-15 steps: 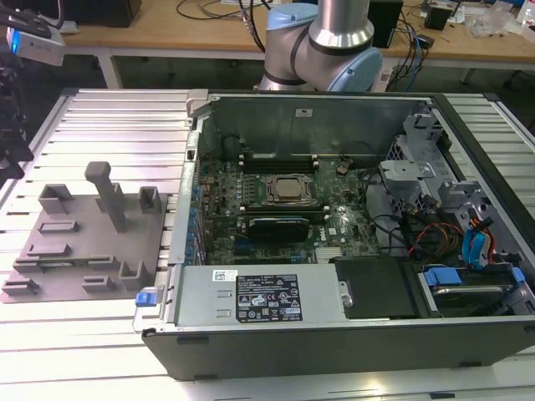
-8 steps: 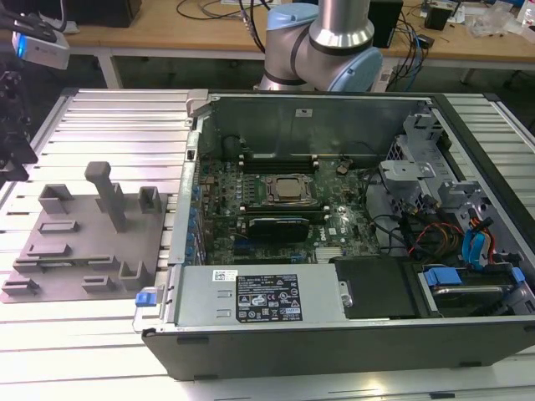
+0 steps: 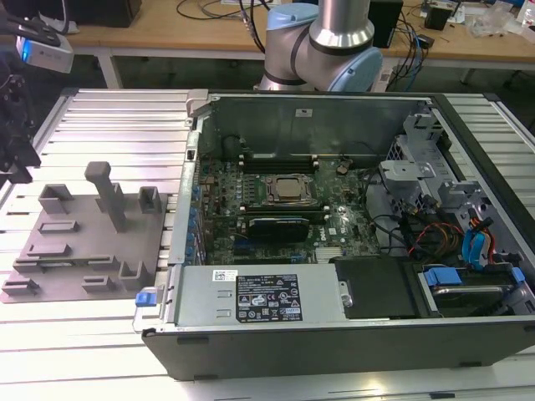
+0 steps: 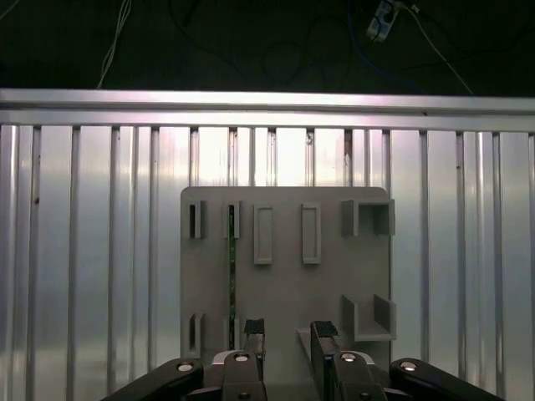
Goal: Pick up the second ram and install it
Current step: 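Pick up the second ram and move it above second insertion slot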
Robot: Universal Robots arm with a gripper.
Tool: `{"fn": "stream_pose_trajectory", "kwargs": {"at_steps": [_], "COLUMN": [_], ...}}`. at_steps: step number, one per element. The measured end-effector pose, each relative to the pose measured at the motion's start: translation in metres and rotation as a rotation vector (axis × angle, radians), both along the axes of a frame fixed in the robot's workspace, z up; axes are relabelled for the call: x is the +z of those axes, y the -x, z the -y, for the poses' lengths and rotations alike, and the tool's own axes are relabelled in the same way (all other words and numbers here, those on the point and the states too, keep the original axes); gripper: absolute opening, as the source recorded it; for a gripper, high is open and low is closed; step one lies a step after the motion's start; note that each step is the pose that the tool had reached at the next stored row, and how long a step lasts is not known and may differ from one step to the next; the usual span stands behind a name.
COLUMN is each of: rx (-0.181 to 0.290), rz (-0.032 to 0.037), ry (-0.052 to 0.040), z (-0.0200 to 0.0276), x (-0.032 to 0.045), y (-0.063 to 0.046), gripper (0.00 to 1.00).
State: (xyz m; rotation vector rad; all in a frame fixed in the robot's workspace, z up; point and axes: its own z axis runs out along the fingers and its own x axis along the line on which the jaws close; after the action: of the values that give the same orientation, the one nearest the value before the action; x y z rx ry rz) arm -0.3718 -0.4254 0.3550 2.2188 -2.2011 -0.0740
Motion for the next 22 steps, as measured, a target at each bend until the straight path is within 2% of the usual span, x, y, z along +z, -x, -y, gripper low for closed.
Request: {"fn": "stream_pose_trajectory", "kwargs": {"at_steps": [8,22], "rx": [0.003,0.007], "rz": [-0.0001,0.0], "ry": [0.0,0.0], "z": [0.0,0.0], "x": [-0.0034,-0.0209], "y": [-0.001,-0.002], "gripper": [0.34,0.34]}}
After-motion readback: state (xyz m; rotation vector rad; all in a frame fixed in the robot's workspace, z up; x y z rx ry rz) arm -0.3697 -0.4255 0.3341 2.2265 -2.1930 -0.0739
